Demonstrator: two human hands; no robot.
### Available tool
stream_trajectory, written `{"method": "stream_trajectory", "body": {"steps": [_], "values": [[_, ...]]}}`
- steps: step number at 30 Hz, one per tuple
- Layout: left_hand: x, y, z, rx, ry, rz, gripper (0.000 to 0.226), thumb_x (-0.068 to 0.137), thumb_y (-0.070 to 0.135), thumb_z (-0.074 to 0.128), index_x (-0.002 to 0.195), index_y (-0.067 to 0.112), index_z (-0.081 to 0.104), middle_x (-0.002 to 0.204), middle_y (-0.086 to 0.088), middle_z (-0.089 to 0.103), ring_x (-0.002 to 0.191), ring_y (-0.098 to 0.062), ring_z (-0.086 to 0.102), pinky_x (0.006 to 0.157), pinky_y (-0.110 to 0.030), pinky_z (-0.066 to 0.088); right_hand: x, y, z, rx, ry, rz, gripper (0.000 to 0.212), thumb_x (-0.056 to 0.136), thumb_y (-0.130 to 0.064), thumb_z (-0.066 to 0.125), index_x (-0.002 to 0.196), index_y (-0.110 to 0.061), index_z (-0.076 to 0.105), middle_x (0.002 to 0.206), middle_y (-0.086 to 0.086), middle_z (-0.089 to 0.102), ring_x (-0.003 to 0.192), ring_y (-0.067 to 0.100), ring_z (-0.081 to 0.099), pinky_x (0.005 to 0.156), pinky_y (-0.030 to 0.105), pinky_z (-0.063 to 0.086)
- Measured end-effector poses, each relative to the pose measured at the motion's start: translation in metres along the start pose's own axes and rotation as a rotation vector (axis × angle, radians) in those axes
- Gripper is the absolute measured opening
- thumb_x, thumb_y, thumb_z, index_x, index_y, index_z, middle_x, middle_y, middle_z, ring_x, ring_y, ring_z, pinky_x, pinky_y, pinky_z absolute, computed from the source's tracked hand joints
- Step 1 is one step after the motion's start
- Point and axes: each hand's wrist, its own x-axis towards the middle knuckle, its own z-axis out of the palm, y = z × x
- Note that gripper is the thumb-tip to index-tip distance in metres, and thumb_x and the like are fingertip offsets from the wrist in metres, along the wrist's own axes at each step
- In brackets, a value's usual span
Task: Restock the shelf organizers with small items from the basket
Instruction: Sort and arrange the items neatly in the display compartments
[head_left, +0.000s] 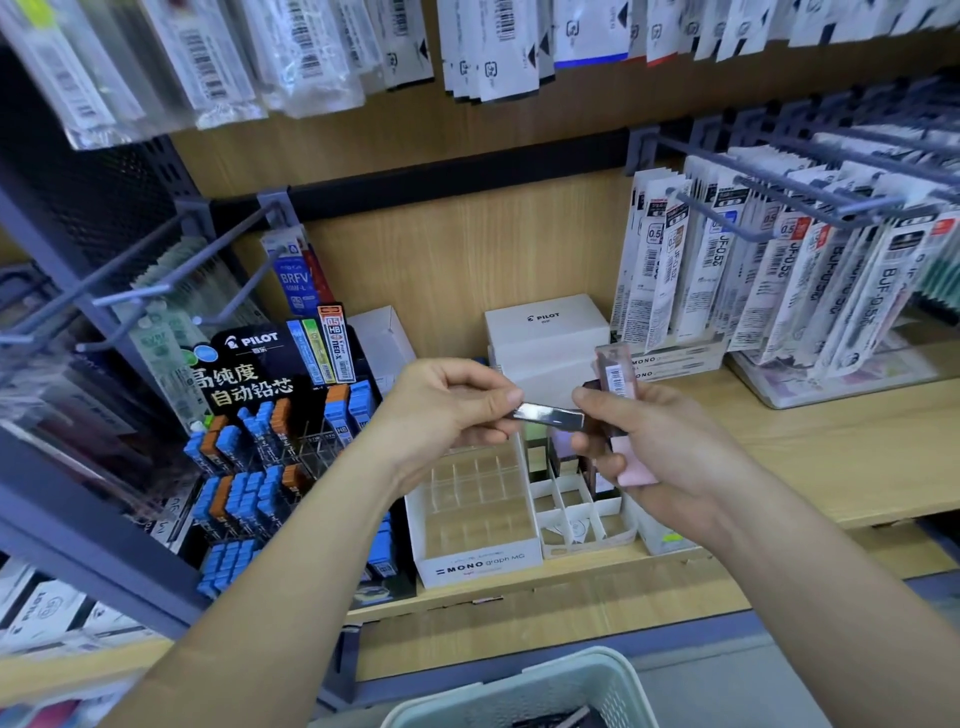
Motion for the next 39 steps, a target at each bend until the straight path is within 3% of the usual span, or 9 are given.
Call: {"method": "stream_trajectory", "body": {"steps": [3,7,9,14,19,24,30,32,39], "values": [[-0.005,0.002,0.002,0.153,-0.13,-0.005,0.022,0.07,0.012,0.076,0.091,0.008,0.07,0.071,-0.013,0.07,0.058,-0.016,0.066,0.058,-0.023,0.057,0.004,0.001,0.001,0.086,0.031,-0.016,0.007,0.09,-0.005,0.064,0.086,-0.006,0.059,0.062,0.007,0.065,0.05,0.016,0.058,0.036,0.017,0.038],[-0.01,0.001,0.007,0.321,-0.296,-0.004,0.052,0.079,0.006,0.074,0.124,0.024,0.058,0.064,-0.005,0.066,0.062,-0.02,0.067,0.065,-0.028,0.056,0.007,0.004,0.007,0.102,0.041,-0.025,0.006,0.093,-0.007,0.062,0.087,-0.004,0.061,0.065,0.009,0.061,0.052,0.015,0.064,0.038,0.017,0.044],[-0.011,0.0,0.008,0.317,-0.295,0.024,0.059,0.081,0.003,0.072,0.13,0.029,0.053,0.063,-0.005,0.062,0.065,-0.022,0.067,0.067,-0.029,0.056,0.007,0.006,0.011,0.1,0.037,-0.009,0.006,0.093,-0.009,0.061,0.09,-0.004,0.061,0.068,0.01,0.06,0.051,0.016,0.065,0.038,0.018,0.043],[0.003,-0.004,-0.009,0.134,0.12,0.145,0.043,0.085,0.005,0.067,0.125,0.019,0.058,0.072,-0.009,0.072,0.067,-0.015,0.066,0.062,-0.025,0.055,0.009,0.003,0.009,0.118,0.085,0.03,0.008,0.091,-0.01,0.061,0.092,-0.003,0.065,0.063,0.006,0.056,0.049,0.014,0.055,0.034,0.017,0.034],[0.024,-0.016,-0.02,0.01,0.41,0.204,0.024,0.082,0.012,0.073,0.098,0.029,0.068,0.081,-0.017,0.072,0.079,-0.013,0.066,0.088,-0.035,0.05,0.013,0.004,0.002,0.135,0.098,0.037,0.014,0.089,-0.008,0.06,0.098,0.001,0.066,0.059,0.008,0.058,0.048,0.014,0.051,0.034,0.017,0.033],[0.04,-0.024,-0.009,0.01,0.45,0.233,0.023,0.081,0.006,0.072,0.101,0.017,0.071,0.063,0.009,0.063,0.06,-0.007,0.062,0.077,-0.032,0.058,0.014,0.005,-0.003,0.113,0.076,0.039,0.021,0.088,-0.008,0.061,0.105,0.004,0.065,0.074,0.011,0.056,0.051,0.014,0.051,0.034,0.018,0.034],[0.041,-0.025,-0.007,0.139,0.364,0.211,0.017,0.083,0.007,0.071,0.092,0.022,0.073,0.072,-0.002,0.062,0.063,-0.012,0.061,0.07,-0.024,0.058,0.013,0.005,-0.007,0.088,0.055,0.046,0.021,0.089,-0.008,0.061,0.106,0.004,0.065,0.072,0.009,0.055,0.049,0.014,0.052,0.034,0.017,0.034],[0.035,-0.027,-0.007,0.187,0.319,0.182,0.02,0.082,0.007,0.072,0.087,0.026,0.073,0.072,-0.002,0.066,0.062,-0.014,0.062,0.072,-0.028,0.059,0.013,0.005,-0.007,0.084,0.044,0.054,0.021,0.089,-0.008,0.062,0.105,0.004,0.065,0.074,0.01,0.055,0.05,0.013,0.052,0.034,0.017,0.034],[0.026,-0.062,0.004,0.557,0.355,0.245,0.018,0.08,0.014,0.075,0.096,0.021,0.076,0.071,0.021,0.063,0.063,0.009,0.057,0.069,-0.006,0.047,0.008,0.004,-0.004,0.061,0.018,0.043,0.012,0.089,-0.007,0.061,0.096,0.001,0.066,0.066,0.007,0.055,0.051,0.014,0.05,0.034,0.017,0.032]]}}
